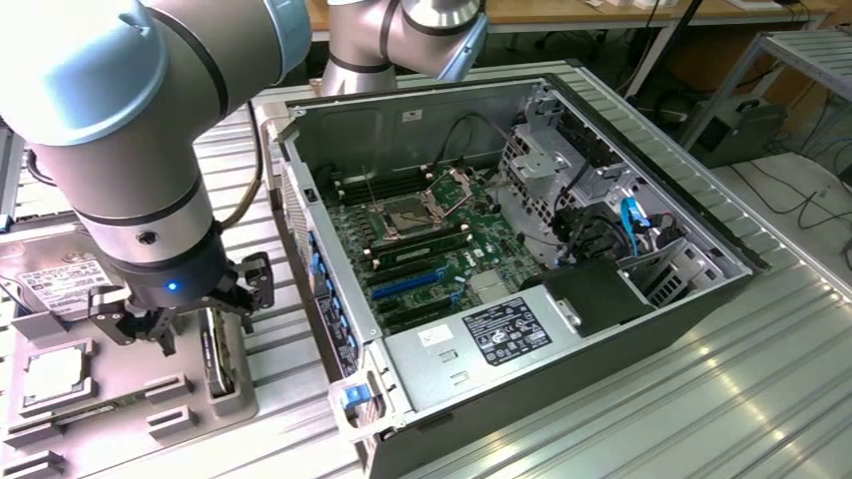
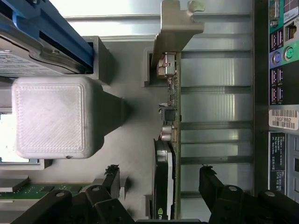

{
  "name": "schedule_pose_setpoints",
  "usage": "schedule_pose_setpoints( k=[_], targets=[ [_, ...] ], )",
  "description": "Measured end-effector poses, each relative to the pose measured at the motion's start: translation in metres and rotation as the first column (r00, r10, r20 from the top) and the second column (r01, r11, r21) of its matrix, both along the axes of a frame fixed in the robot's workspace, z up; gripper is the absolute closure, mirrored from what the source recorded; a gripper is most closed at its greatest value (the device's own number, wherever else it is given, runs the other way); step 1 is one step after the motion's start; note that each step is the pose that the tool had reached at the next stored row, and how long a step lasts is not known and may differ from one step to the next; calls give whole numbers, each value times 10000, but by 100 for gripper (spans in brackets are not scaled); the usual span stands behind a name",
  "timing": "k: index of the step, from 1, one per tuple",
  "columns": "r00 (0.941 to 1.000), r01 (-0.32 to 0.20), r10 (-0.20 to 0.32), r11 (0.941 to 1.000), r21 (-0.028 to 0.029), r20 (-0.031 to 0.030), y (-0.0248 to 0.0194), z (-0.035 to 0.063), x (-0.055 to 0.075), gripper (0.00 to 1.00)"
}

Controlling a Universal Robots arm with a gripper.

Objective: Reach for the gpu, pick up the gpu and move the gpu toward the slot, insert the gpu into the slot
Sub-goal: 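Pick up the gpu and move the gpu toward the slot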

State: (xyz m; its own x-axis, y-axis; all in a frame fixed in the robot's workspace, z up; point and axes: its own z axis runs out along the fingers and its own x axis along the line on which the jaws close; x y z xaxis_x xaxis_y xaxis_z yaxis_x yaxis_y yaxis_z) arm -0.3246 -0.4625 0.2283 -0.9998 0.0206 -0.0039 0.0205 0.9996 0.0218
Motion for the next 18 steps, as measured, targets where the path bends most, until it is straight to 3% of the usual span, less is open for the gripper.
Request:
schedule_pose_setpoints(
  k=[4, 8, 13, 18],
  targets=[
    [10000, 0, 0, 10000, 0, -3, 0, -63, 4, 22],
    [10000, 0, 0, 10000, 0, -7, 1, -64, 4, 22],
    [10000, -1, 1, 10000, -11, -6, 57, -67, 4, 22],
    [10000, 1, -1, 10000, -17, -7, 45, -69, 3, 22]
  ],
)
